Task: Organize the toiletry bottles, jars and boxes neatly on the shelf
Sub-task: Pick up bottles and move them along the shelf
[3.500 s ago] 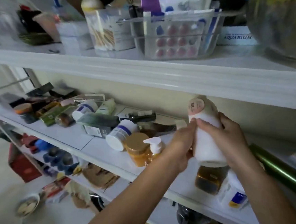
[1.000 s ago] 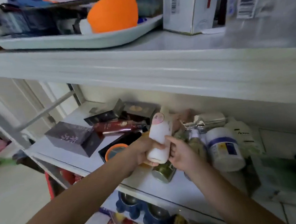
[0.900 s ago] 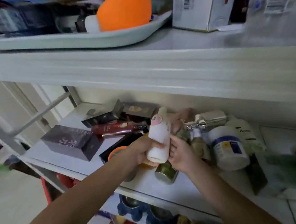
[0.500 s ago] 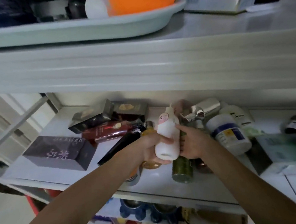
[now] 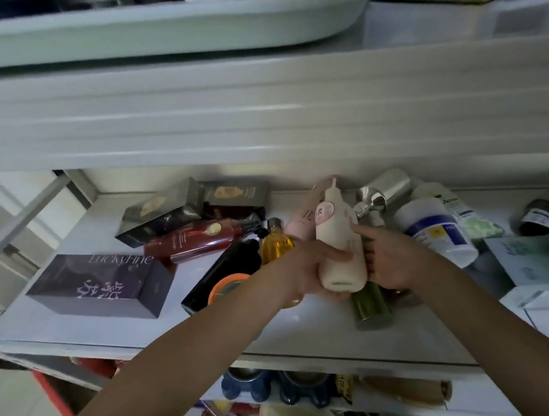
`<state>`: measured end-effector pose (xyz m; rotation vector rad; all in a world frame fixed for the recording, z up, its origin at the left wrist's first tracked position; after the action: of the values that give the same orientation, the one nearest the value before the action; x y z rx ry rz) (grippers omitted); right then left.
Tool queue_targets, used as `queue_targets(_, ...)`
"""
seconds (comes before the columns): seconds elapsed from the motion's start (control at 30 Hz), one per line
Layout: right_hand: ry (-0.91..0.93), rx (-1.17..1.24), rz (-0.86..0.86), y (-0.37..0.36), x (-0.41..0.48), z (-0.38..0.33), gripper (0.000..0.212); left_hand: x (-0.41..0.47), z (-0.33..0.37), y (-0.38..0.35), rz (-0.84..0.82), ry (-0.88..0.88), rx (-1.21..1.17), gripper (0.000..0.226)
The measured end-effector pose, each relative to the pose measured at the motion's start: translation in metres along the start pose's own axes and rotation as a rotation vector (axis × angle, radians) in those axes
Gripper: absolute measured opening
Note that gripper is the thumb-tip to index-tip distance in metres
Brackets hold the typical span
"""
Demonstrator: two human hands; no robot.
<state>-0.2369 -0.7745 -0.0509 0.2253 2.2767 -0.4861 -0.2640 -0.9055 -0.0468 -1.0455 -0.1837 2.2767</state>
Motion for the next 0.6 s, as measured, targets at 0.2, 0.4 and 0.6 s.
queue_targets(0.2, -0.034, 0.008, 0.004, -0.003, -0.002, 0.006, 0.043, 0.005, 0.003, 0.003, -0.058, -0.008, 0.062, 0.033)
queue_targets(0.4, 0.198, 0.066, 0.326, -0.042, 0.014, 0.032, 0.049, 0.007, 0.003, 0.034, 0.085, 0.03, 0.36, 0.034)
queue_targets(0.6, 0.408, -0.022, 0.582, -0.045, 0.009, 0.042, 0.053, 0.017, 0.008, 0.043, 0.049, 0.01, 0.554, 0.071)
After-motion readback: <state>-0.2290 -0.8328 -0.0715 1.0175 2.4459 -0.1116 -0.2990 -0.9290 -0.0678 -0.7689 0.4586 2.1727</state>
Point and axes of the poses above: each hand's wrist, its own x-axis towards the middle knuckle, its own y-axis out of the back of the hand, z = x × y, the point moved 3 cm from there along x, towards the middle knuckle, and after that the axes turned 4 degrees about -y, right-handed, at the moved point
